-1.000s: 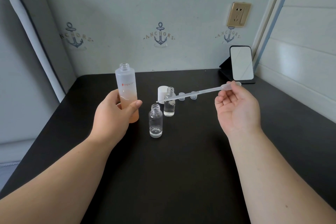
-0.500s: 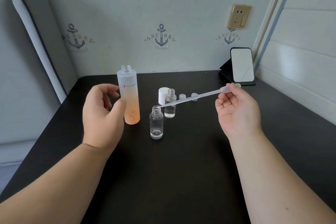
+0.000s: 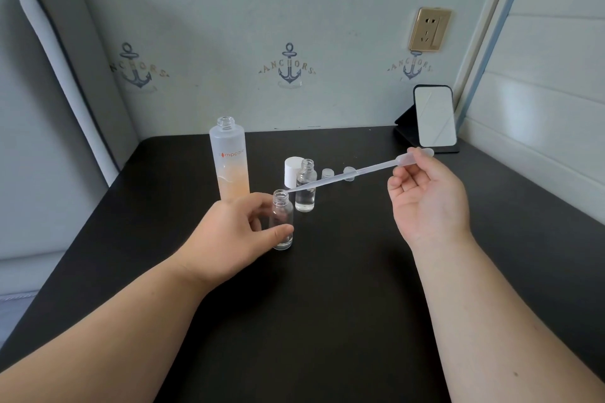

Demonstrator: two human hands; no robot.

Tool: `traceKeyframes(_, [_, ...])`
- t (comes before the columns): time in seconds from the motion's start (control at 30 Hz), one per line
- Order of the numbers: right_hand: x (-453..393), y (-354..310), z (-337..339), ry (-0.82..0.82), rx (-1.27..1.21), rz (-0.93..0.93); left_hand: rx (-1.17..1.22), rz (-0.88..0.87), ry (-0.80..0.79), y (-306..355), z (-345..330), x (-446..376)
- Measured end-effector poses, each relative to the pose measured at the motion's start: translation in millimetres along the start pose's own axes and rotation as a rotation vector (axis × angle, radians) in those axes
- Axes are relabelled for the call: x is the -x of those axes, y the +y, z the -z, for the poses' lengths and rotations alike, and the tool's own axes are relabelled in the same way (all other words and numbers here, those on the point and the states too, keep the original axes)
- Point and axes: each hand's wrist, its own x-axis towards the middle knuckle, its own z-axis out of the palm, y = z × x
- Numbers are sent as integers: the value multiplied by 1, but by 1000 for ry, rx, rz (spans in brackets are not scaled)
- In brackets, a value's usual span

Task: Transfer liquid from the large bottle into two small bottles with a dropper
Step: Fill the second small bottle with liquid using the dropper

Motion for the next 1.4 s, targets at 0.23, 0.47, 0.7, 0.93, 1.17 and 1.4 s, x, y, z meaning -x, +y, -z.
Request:
traceKeyframes(0.23, [0, -1, 0, 3, -20, 7, 27, -27, 32, -1, 1, 0])
traceKeyframes(0.47, [1, -2, 0, -6, 4, 23, 34, -36, 15, -2, 1, -1])
traceKeyframes(0.7, [1, -1, 0, 15, 18, 40, 37, -22, 22, -3, 1, -1])
traceKeyframes(0.93, [-1, 0, 2, 26, 27, 38, 18, -39, 22, -3, 1, -1])
traceKeyframes(1.17, [-1, -1, 3, 23, 36, 30, 19, -44, 31, -5, 0, -1])
traceKeyframes(1.4, [-1, -1, 2, 40, 80, 34, 29, -49, 33, -5, 0, -1])
